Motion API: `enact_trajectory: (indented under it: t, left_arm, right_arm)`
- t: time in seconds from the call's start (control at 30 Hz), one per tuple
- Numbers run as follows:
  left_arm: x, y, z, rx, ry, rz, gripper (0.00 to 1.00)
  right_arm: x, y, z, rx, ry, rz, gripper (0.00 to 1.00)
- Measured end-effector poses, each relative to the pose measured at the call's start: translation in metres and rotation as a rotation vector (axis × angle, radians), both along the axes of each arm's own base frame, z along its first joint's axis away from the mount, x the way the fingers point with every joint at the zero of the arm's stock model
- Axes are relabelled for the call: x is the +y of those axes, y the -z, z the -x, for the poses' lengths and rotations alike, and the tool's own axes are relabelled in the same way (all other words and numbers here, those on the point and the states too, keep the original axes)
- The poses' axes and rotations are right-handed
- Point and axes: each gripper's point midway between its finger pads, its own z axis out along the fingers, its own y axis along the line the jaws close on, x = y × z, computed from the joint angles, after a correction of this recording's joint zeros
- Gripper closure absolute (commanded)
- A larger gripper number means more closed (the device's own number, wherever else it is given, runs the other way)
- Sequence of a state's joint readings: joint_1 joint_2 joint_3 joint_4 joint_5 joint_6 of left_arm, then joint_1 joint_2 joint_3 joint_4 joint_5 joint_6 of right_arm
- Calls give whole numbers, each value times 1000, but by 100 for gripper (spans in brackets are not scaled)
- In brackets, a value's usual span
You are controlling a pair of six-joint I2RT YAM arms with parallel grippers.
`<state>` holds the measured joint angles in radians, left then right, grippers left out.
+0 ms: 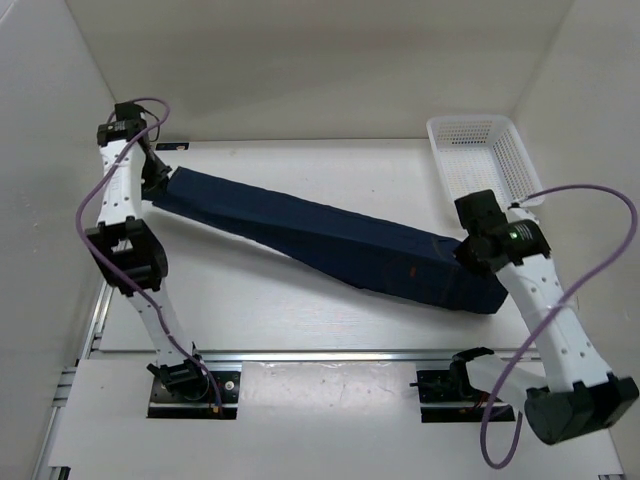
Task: Fold and stack the trousers
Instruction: Fold the trousers
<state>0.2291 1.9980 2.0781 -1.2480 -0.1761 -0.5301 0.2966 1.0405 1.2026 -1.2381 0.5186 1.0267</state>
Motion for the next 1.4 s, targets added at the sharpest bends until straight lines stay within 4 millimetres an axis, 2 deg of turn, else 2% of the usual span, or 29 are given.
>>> enact_trajectory:
  t: [0.07,0.2,0.53,0.7,0.73,0.77,0.8,0.83,0.87,0.9,0.93,1.03,1.1,1.2,1.23,1.27,1.3,1.33,1.4]
  left_arm:
    - [-3,15,-14,23,11,6,90]
    - [-2,37,-20,73,13,17,90]
    - [-2,27,-49,17,38,10,90]
    - [-8,49,-69,22,61,42,90]
    - [-10,54,-73,23,68,51,89]
    - [-12,60,-78,23,74,55,79]
    - [-14,65,-85,18,84,53,63]
    - [-14,70,-94,6,98,36,32]
    - [-16,73,-105,-14,111,20,19]
    - [-19,75,-116,-41,120,11,6]
    - [-20,76,-125,-63,129,3,1]
    - [-29,71,-141,-122,148,-9,1]
    - [-32,60,-148,-161,161,-22,1]
    - [-36,33,-149,-215,183,-54,1]
    - [-36,22,-145,-228,189,-63,15]
    - [-35,12,-140,-238,190,-71,38]
    - [-34,1,-134,-249,187,-77,65]
    - [-31,-7,-128,-256,184,-83,88]
    - [-24,-16,-110,-245,179,-95,90]
  right_arm:
    - [0,7,-10,27,-5,28,100]
    - [0,11,-23,25,-7,47,100]
    - [-4,27,-59,31,7,63,100]
    - [-8,41,-77,52,7,65,100]
    - [-9,45,-80,60,6,64,93]
    - [-10,49,-84,69,7,63,82]
    - [-11,54,-88,81,4,66,68]
    - [-16,58,-91,103,6,84,49]
    - [-23,63,-94,133,8,104,23]
    - [-29,67,-97,156,14,119,17]
    - [-34,70,-101,169,21,131,14]
    - [-40,70,-110,181,17,150,12]
    - [-41,66,-110,170,16,156,16]
    - [-41,61,-107,152,4,159,23]
    - [-41,61,-103,152,1,160,28]
    - [-42,61,-98,154,-2,161,33]
    - [-42,62,-92,158,-6,158,38]
    - [-42,64,-86,163,-11,154,53]
    - [-40,68,-73,179,-33,141,70]
